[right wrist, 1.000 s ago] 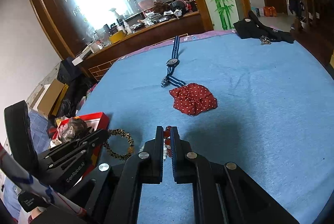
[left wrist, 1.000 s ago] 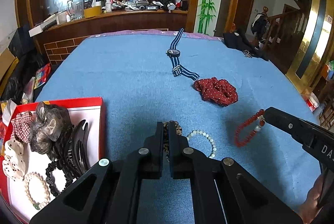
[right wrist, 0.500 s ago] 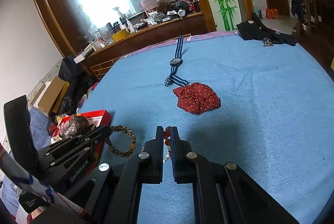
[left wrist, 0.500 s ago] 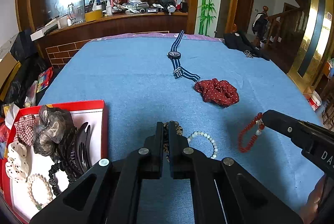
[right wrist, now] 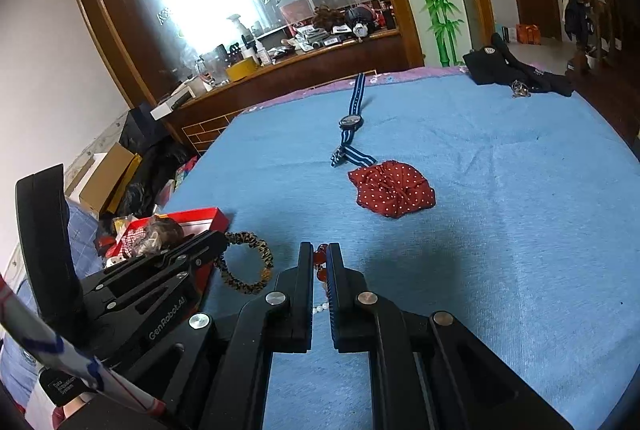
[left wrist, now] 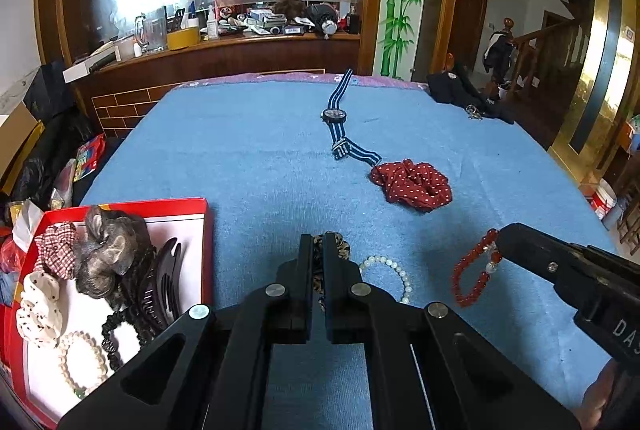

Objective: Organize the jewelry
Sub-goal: 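Carry the leopard-print and red bead bracelets over the red box with both tools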

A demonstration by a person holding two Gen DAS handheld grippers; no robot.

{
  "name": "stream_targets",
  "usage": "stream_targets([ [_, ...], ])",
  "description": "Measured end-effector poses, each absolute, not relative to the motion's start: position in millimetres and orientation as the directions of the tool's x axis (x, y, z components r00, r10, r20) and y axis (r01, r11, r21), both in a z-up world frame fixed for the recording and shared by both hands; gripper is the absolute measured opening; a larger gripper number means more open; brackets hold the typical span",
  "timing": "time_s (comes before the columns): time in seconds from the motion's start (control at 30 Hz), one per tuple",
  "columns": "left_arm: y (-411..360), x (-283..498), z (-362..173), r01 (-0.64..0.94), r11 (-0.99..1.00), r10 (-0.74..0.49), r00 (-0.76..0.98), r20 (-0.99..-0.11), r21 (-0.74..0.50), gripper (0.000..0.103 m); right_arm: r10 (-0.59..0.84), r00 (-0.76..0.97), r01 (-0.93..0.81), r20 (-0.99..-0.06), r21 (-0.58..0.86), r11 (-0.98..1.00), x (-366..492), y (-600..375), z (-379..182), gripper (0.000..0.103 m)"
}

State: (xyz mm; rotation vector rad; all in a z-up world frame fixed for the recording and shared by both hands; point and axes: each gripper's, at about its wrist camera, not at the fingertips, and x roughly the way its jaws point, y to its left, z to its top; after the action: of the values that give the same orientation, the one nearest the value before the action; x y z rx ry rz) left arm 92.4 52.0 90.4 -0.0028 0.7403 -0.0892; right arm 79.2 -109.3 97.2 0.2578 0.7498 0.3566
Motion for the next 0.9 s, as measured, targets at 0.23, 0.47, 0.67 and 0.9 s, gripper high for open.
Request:
stream_targets([
  [0.23,67,46,110,0.075,0.996,-0.088,0.766,-0.637,-0.048,0.004,0.414,0.692,-0.252,-0.592,0.339,0.906,56,-95,105,0.007],
  [0.47,113,4,119,0.023,0.999,-0.039,0.775,-0.631,-0.033,0.004,0.481,0.663,-0.339,-0.574,0.343,0.876,30,-57,112,0.007],
  [0.67,181,-28,119,-0.086,0.996,0.045,0.770,-0.636,-0.033,0.004,0.562,0.598,-0.439,-0.572,0.352,0.826,14,-10,117,0.007],
  [0.9,262,-56,100,-0.244,0.968,0.147,0.729,-0.669,-0.053,0.004,0.636,0.497,-0.536,-0.590,0.368,0.760,3,51,109,0.007],
])
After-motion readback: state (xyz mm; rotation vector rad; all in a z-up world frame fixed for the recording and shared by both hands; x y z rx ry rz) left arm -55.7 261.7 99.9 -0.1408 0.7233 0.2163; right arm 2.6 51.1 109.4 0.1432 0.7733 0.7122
